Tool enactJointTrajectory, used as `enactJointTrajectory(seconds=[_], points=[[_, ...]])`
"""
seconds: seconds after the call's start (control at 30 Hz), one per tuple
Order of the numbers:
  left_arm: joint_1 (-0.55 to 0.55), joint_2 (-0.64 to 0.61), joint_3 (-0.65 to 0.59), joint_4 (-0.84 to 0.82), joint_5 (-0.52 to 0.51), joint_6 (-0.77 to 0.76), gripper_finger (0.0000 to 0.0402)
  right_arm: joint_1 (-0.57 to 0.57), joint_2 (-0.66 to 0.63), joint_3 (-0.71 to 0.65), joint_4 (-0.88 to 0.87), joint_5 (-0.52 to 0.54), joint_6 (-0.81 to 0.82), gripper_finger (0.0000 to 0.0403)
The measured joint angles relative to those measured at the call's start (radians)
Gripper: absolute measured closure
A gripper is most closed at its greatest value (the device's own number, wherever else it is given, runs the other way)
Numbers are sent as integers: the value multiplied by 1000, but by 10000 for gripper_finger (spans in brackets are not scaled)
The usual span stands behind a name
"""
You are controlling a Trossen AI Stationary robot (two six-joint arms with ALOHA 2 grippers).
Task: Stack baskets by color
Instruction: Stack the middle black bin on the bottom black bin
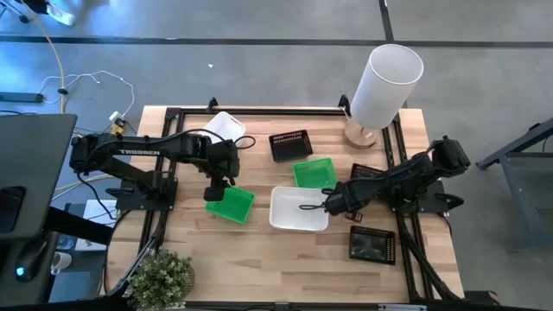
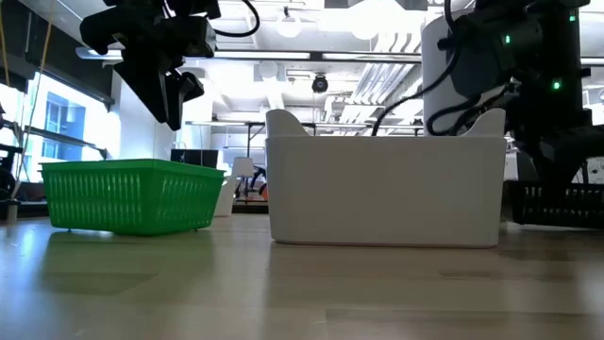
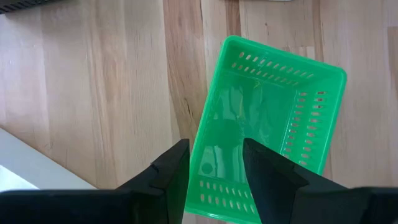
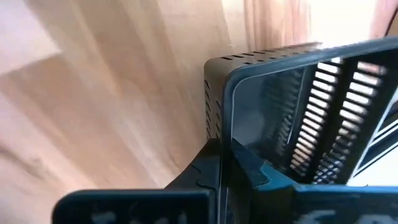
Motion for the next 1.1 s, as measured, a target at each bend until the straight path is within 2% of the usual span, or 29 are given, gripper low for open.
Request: enactJointTrajectory(seconds=[0.13,0.33,0.57,0.9,1.1], points=[[0,0,0,0,0,0,266,39,0,72,-64,-2,39,401],[0,0,0,0,0,0,266,136,-1,182,-215,-5,196,402],[0,0,0,-3,0,0,266,268,-1,315,-316,-71,384,402],[0,0,0,-3,0,0,266,405,4,517,-340,-135,571,403],[0,0,0,-4,0,0,266,477,50,558,-341,-169,626,403]])
